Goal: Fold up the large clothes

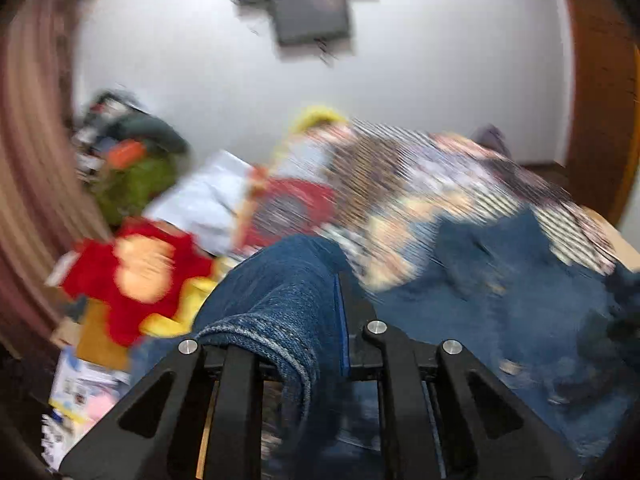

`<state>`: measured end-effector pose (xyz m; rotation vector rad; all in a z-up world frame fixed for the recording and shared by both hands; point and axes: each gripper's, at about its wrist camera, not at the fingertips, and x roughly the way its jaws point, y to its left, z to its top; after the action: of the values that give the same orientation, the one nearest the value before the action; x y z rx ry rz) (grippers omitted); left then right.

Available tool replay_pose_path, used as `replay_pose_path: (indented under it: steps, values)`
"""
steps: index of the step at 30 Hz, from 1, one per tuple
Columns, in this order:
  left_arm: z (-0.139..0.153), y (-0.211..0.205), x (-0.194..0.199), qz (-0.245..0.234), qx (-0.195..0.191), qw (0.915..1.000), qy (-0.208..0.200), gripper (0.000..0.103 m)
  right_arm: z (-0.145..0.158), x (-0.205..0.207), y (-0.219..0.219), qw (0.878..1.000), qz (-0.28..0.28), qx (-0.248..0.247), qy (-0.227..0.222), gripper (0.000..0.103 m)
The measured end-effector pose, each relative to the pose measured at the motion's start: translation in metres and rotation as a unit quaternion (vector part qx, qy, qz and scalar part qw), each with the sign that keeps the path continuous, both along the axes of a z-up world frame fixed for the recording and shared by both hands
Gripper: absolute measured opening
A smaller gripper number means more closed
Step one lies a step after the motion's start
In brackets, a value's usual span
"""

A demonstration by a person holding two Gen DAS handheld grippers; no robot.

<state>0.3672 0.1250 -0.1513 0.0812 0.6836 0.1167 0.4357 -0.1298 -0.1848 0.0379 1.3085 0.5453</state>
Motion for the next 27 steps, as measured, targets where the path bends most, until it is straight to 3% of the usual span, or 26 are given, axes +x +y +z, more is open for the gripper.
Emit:
replay_pose_path:
  steps: [2,4,6,10,11,13,15,23,27]
  values:
    - [-0.020,-0.011,0.009,-0.020,-0.026,0.9984,0.046,0.014,0.008,-0.005,-0.005,1.000,-0.001,-0.003,-0.011,0.103]
    - [-0.050,-0.015,0.021,-0.029,-0.067,0.9916,0.107,0.014,0.015,-0.010,-0.012,1.000,-0.001,-0.001,-0.017,0.103]
    - [-0.082,-0.013,0.026,-0.031,-0.129,0.9777,0.163,0.014,0.019,-0.015,-0.021,1.000,0.000,0.000,-0.022,0.103]
    - [-0.130,0.004,0.028,-0.012,-0.253,0.9376,0.238,0.014,0.023,-0.022,-0.029,1.000,-0.001,-0.004,-0.029,0.103]
    - [-0.134,0.011,0.026,-0.005,-0.274,0.9307,0.242,0.015,0.025,-0.024,-0.032,1.000,-0.001,-0.004,-0.031,0.103]
    - [-0.132,0.023,0.021,0.003,-0.307,0.9208,0.240,0.026,0.025,-0.027,-0.034,0.999,-0.003,-0.003,-0.033,0.103]
    - [-0.125,0.039,0.015,0.017,-0.329,0.9148,0.234,0.049,0.027,-0.028,-0.036,0.999,-0.004,-0.001,-0.033,0.103]
    - [-0.099,0.116,-0.014,0.081,-0.359,0.9140,0.170,0.066,0.028,-0.023,-0.026,0.999,-0.009,0.007,-0.037,0.103]
    - [-0.110,0.161,-0.025,0.139,-0.376,0.9027,0.157,0.066,0.027,-0.022,-0.017,0.999,-0.004,0.010,-0.034,0.103]
